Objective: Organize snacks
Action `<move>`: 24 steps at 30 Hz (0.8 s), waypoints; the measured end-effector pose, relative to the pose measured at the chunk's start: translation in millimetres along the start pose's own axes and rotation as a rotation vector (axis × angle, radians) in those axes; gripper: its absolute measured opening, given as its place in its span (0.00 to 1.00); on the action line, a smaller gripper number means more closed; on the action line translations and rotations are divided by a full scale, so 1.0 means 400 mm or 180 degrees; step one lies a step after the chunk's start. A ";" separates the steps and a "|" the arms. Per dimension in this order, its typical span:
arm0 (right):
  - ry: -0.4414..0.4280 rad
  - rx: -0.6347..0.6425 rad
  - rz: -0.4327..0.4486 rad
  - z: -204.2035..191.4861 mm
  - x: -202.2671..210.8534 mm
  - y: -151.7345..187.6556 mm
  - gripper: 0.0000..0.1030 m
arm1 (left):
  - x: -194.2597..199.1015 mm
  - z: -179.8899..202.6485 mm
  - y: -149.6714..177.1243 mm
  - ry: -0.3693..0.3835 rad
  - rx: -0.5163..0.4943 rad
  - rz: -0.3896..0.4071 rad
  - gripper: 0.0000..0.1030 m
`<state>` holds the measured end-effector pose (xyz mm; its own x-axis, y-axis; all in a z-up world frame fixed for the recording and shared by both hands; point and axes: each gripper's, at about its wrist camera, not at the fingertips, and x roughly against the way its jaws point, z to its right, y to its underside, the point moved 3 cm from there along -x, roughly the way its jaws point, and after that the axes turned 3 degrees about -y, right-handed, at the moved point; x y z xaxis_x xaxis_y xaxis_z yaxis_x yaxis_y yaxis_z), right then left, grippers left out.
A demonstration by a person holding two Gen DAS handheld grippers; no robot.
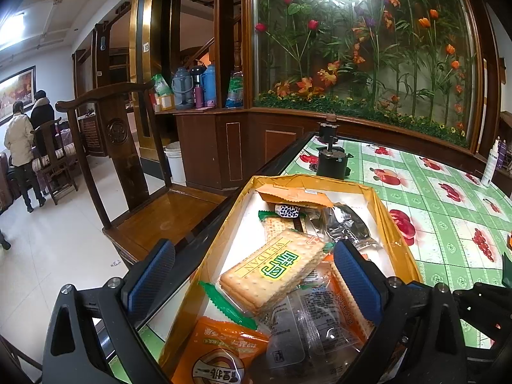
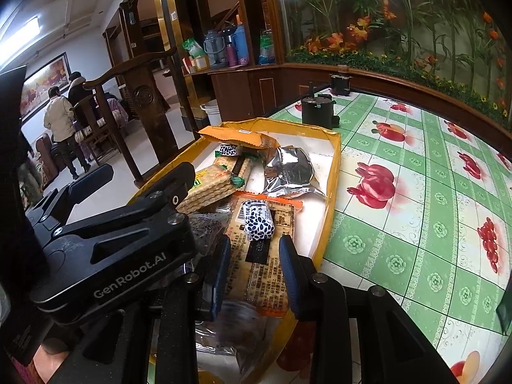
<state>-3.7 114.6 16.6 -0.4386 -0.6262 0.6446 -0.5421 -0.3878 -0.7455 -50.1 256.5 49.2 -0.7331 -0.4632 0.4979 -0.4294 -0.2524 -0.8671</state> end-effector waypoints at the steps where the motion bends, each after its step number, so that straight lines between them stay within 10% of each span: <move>1: -0.0003 0.0001 0.0002 0.000 0.002 0.001 0.34 | 0.000 0.000 0.000 0.0001 -0.0001 0.0000 0.97; 24: -0.0087 -0.0265 0.0290 0.064 0.124 0.032 0.56 | -0.011 -0.067 -0.003 0.0014 0.0034 0.0027 1.00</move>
<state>-14.1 61.3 34.7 -0.4697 -0.6748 0.5693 -0.5591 -0.2717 -0.7833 -60.6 281.8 48.5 -0.7390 -0.4616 0.4906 -0.4176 -0.2575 -0.8714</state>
